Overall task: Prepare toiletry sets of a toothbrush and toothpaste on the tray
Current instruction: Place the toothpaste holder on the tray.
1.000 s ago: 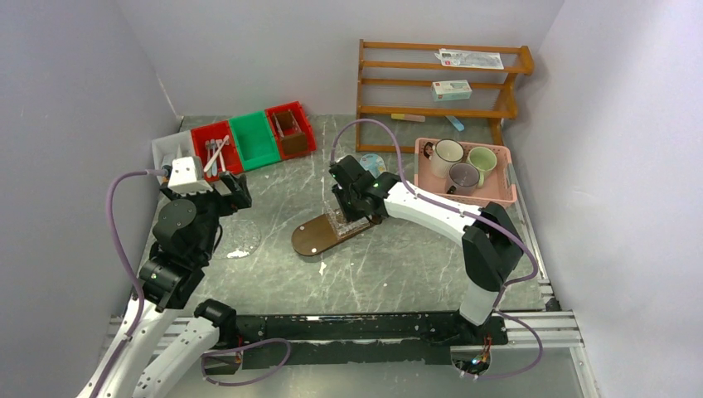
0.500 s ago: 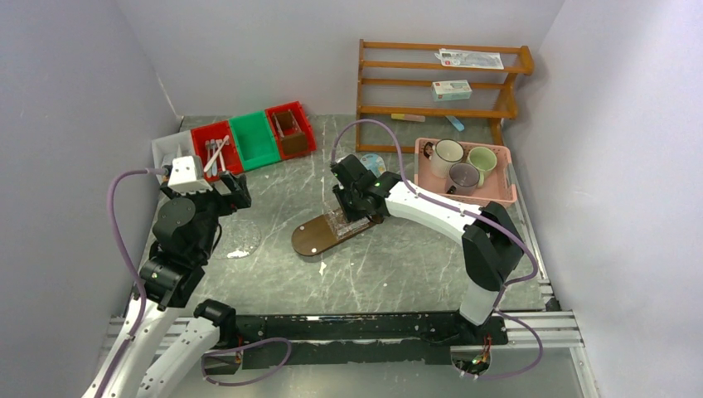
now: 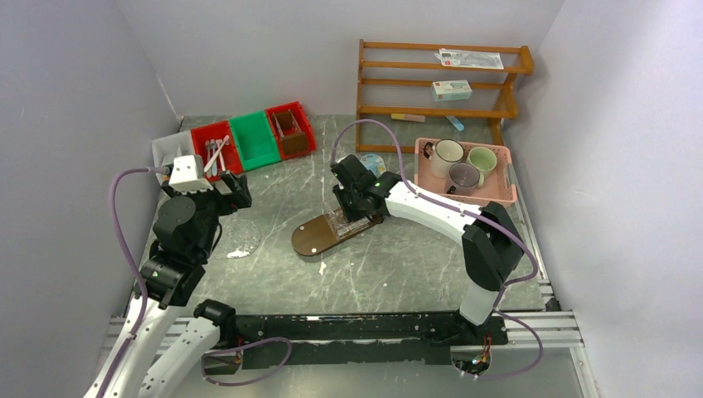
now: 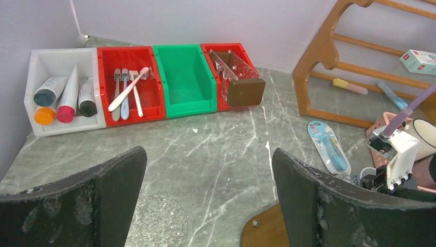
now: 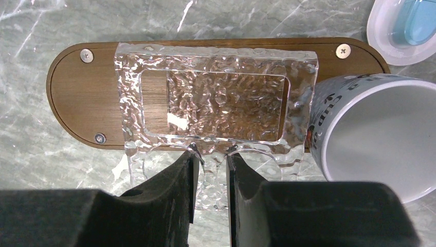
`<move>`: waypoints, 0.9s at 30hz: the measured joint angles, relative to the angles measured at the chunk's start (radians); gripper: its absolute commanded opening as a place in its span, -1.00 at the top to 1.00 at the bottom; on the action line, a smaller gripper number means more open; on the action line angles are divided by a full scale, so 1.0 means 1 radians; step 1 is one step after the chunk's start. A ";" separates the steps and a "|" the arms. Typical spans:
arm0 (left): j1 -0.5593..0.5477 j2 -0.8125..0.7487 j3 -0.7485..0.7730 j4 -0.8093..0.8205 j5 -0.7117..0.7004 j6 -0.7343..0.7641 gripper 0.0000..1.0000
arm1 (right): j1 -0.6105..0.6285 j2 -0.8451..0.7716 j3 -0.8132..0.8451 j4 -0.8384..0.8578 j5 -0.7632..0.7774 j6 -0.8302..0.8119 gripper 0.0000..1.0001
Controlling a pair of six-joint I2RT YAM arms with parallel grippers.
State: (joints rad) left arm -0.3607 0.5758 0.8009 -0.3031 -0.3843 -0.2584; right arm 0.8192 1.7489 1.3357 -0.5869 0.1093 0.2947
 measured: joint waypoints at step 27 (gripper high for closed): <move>0.019 0.002 -0.004 0.003 0.030 0.000 -0.94 | 0.000 -0.084 -0.003 -0.011 0.010 0.004 0.12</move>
State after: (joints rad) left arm -0.3416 0.5781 0.7971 -0.2996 -0.3542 -0.2588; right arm 0.8192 1.6653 1.3327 -0.5980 0.1192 0.2985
